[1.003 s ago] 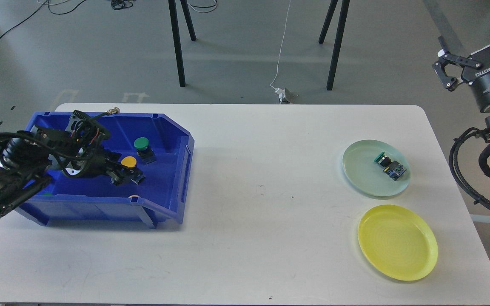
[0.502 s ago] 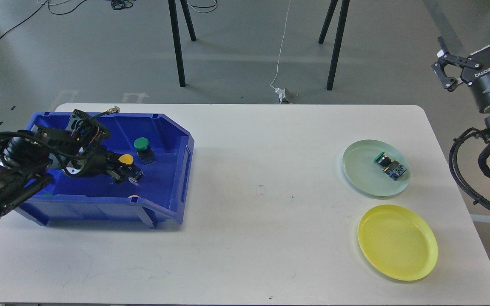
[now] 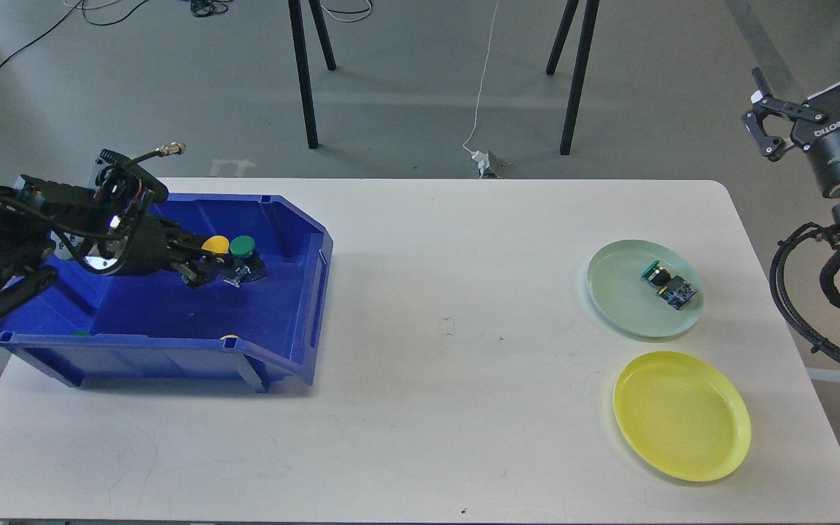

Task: Pass button and place on color plate
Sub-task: 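Lift the yellow button with the left gripper toward the right gripper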

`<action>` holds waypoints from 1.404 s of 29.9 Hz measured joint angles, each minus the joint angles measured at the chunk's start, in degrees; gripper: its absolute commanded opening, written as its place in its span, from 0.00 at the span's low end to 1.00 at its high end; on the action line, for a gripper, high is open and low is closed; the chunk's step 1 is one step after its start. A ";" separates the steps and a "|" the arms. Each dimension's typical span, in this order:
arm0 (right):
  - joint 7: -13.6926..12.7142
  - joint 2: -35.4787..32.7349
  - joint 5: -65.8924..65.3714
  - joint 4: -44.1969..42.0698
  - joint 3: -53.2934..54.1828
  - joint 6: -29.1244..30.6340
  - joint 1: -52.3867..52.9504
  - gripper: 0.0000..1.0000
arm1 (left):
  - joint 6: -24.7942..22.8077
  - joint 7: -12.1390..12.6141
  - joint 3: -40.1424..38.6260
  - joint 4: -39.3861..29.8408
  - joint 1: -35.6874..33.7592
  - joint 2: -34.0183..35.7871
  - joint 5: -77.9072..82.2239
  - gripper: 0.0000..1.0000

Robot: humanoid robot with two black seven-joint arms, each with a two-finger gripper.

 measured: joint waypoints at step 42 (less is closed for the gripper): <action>-5.44 1.59 -1.05 23.94 -24.52 -7.59 4.35 0.87 | 11.72 4.97 -21.12 -15.88 -1.87 -16.60 -18.28 0.18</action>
